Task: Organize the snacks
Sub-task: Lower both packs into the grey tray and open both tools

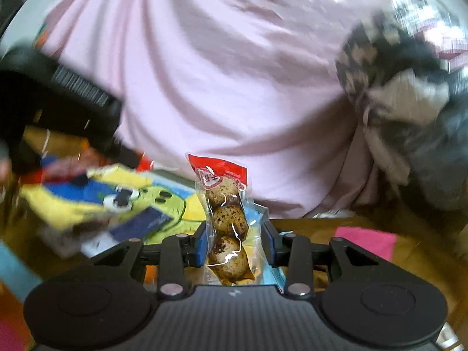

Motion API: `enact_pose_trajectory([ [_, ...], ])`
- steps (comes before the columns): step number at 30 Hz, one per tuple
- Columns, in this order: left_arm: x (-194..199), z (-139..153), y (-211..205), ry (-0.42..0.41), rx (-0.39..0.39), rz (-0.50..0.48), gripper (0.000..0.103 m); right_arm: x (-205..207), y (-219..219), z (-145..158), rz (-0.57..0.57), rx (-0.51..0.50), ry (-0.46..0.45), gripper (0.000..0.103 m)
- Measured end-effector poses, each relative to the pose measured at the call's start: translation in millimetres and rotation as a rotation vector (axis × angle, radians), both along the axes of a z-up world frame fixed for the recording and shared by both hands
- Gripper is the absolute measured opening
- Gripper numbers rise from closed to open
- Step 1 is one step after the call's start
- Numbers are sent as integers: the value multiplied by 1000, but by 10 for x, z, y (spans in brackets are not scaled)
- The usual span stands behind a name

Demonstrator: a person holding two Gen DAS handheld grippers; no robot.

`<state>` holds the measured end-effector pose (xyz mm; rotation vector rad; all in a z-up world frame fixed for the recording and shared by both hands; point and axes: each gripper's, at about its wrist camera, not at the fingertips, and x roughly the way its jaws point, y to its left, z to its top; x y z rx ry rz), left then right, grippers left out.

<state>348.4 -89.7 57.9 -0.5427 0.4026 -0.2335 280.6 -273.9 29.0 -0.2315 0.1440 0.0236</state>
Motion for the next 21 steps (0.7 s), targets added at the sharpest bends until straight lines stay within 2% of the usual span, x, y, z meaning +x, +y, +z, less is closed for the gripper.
enact_pose_trajectory([
  [3, 175, -57, -92, 7, 45, -8, 66, 284, -119, 6, -2, 135, 44, 41],
  [12, 470, -249, -332, 44, 129, -16, 70, 627, -366, -233, 25, 275, 157, 43],
  [17, 487, -246, -391, 45, 148, -3, 71, 658, -468, -258, 46, 353, 172, 53],
  [21, 440, -179, -398, 29, 146, 19, 85, 643, -524, -218, 63, 396, 159, 72],
])
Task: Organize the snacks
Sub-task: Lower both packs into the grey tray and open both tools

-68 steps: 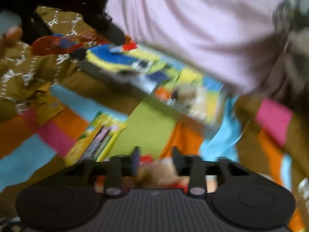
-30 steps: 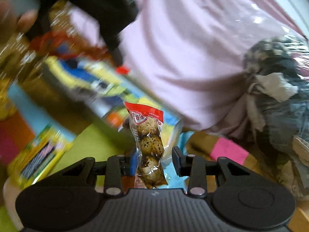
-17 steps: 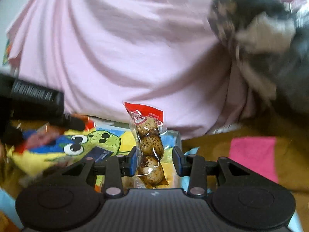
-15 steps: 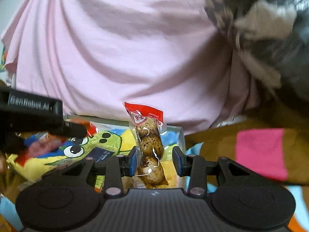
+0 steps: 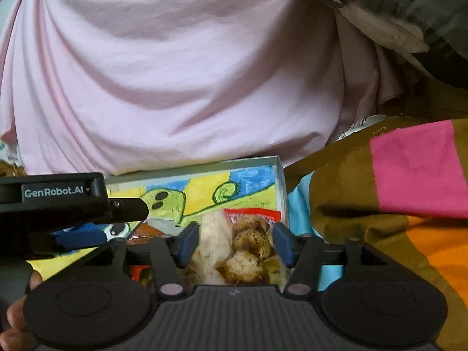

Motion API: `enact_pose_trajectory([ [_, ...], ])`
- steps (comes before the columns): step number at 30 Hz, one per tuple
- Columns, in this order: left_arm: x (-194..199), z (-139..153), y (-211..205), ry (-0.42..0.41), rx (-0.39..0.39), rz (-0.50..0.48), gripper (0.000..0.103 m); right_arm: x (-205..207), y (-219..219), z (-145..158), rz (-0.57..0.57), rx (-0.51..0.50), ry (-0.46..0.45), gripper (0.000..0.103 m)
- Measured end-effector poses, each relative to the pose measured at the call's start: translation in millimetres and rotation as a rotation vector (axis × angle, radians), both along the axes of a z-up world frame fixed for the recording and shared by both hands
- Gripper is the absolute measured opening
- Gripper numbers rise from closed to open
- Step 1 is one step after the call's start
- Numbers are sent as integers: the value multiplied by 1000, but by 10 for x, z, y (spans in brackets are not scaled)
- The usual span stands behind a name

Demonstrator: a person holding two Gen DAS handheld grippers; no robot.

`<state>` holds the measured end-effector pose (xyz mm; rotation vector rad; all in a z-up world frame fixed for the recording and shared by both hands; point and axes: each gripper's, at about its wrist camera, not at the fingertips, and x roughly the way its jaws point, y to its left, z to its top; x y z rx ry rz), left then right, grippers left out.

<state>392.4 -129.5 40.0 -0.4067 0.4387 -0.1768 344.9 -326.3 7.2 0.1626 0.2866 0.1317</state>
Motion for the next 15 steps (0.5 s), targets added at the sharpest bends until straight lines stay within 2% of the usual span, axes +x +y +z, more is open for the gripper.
enact_pose_trajectory([
  [1, -18, 17, 4, -4, 1, 4, 86, -23, -1, 23, -2, 3, -9, 80],
  [4, -89, 80, 28, -19, 9, 16, 89, -112, -3, 92, -8, 16, -43, 90],
  [7, -203, 149, 83, -37, 12, 48, 102, -231, -5, 159, -20, 29, -75, 99],
  [9, -309, 199, 126, -51, 15, 65, 102, -339, -1, 197, -30, 31, -103, 103],
  [15, -657, 331, 239, -77, 38, 76, 102, -717, 62, 326, -34, 11, -166, 103],
])
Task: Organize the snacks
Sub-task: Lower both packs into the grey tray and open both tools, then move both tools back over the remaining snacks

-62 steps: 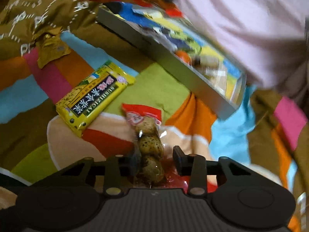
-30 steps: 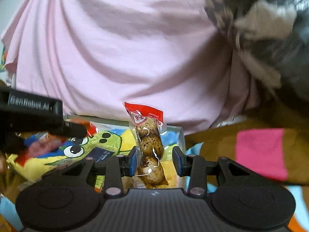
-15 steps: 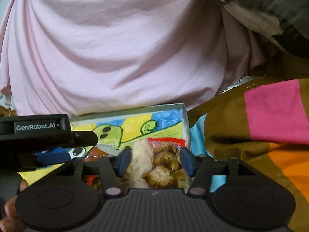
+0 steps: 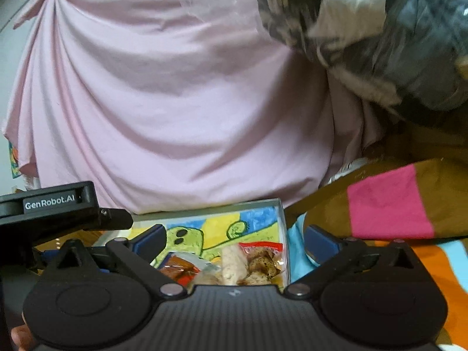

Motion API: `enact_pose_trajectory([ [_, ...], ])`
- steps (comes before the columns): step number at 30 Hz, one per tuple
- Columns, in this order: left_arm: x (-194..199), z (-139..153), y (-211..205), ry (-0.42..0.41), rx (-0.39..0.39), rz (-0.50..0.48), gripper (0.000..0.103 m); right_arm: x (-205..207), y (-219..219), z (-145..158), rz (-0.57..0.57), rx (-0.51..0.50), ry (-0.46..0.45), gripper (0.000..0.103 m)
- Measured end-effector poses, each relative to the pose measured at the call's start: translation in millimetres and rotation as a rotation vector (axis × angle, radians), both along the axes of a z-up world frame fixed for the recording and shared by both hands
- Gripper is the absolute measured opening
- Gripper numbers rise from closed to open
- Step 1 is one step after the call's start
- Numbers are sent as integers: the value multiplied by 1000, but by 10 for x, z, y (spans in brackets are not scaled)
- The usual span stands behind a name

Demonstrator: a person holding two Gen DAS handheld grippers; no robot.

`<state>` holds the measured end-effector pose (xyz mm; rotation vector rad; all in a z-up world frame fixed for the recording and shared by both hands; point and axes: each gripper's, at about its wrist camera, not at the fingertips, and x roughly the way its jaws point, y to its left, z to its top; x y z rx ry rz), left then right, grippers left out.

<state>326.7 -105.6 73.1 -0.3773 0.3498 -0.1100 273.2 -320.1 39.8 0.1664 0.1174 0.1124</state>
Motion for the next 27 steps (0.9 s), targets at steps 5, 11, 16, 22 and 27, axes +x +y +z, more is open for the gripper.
enact_pose_trajectory([
  [5, -351, 91, 118, -13, 25, 21, 102, -302, 96, 106, -10, -30, -31, 103],
  [11, -768, 144, 262, -20, 82, 41, 102, -632, 181, 127, -4, -22, -31, 103],
  [16, -1092, 114, 398, -5, 131, 51, 102, -867, 300, 97, 12, -48, -25, 103],
  [22, -1430, 10, 607, 30, 147, 66, 102, -1154, 519, -6, 30, -147, -18, 103],
  [27, -1631, -123, 743, 59, 183, 62, 102, -1359, 692, -116, 53, -209, 12, 103],
])
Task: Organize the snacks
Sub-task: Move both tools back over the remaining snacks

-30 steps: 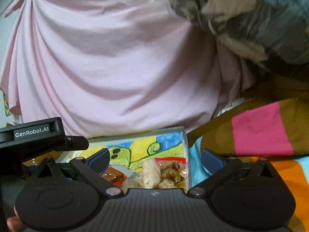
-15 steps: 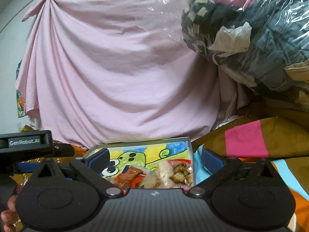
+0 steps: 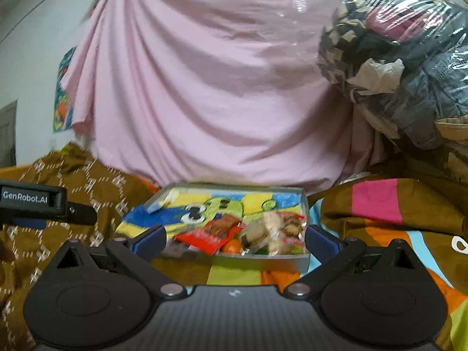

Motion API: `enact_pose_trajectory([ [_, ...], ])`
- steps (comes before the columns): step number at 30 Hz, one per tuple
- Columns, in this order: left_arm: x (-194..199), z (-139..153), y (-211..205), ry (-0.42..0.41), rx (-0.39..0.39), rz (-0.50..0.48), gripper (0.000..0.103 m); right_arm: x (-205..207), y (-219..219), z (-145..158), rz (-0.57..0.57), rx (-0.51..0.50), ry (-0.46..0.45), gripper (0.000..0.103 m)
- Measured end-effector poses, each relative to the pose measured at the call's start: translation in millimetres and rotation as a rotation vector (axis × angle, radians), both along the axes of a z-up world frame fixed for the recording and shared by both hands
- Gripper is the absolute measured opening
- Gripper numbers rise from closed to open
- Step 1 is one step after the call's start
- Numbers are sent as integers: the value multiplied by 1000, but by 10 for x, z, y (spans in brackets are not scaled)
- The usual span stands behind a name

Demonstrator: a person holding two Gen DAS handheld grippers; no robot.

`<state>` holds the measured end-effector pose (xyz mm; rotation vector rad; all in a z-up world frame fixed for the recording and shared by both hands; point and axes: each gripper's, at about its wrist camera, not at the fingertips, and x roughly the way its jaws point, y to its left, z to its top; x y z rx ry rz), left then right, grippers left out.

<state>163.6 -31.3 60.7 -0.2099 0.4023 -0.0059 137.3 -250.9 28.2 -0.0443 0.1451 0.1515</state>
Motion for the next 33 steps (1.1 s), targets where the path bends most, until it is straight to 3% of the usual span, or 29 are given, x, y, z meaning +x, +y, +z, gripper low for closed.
enact_pose_trajectory([
  [17, -329, -607, 415, 120, 90, -72, 102, -307, 492, -487, 141, -106, 288, 103],
  [25, -346, -827, 574, 178, 78, -92, 102, -207, 693, -699, 160, -189, 345, 103],
  [33, -423, -943, 561, 175, 116, -103, 102, -97, 772, -817, 154, -215, 379, 103],
])
